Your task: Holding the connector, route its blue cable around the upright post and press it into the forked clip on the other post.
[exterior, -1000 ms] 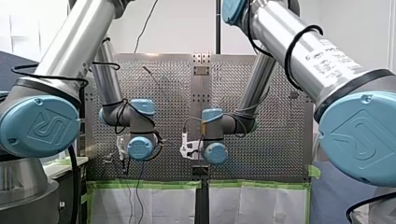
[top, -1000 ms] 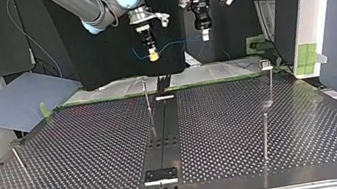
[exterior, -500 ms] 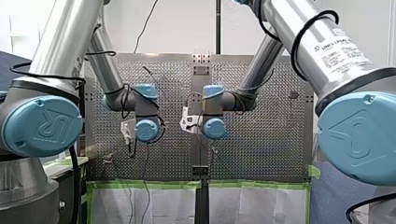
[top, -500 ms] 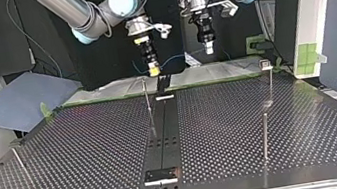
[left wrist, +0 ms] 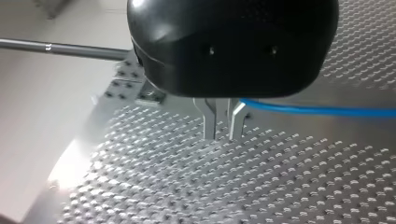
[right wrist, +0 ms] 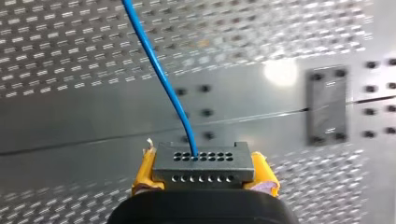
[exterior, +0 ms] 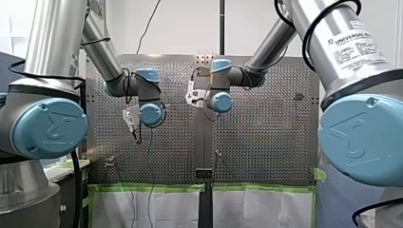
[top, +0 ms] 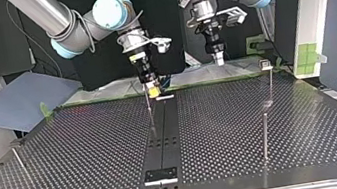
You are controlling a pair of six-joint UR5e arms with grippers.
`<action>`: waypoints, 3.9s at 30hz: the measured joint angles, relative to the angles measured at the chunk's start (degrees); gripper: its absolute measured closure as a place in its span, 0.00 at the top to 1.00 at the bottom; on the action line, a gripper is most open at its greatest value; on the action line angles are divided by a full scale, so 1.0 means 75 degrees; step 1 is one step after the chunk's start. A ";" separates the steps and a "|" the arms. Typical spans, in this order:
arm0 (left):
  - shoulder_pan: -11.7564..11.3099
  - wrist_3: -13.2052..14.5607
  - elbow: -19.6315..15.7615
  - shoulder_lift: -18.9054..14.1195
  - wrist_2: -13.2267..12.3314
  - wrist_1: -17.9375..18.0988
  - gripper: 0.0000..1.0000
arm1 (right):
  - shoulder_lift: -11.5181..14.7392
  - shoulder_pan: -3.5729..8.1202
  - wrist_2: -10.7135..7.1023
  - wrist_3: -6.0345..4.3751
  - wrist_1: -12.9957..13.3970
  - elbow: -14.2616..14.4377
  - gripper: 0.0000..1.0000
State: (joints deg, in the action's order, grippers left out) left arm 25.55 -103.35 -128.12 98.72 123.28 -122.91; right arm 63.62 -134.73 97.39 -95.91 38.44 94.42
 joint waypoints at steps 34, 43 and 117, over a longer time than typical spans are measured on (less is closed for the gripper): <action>-0.1640 -0.1030 0.1778 -0.2251 -0.0424 -0.2251 0.20 | 0.1348 0.0145 -0.1735 -0.0180 -0.2026 -0.1806 0.00; -0.2085 -0.1260 0.2364 -0.2364 -0.1000 -0.2843 0.20 | 0.1279 0.0193 -0.1992 -0.0355 -0.2028 -0.2368 0.00; -0.3787 -0.1688 0.4174 0.0502 -0.4453 -0.4636 0.38 | -0.1379 0.0447 -0.1479 -0.0034 -0.3468 -0.4297 0.00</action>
State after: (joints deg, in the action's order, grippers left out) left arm -2.85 -116.01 -96.81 102.49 89.88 -157.68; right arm 53.28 -131.38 86.29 -96.16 12.43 62.20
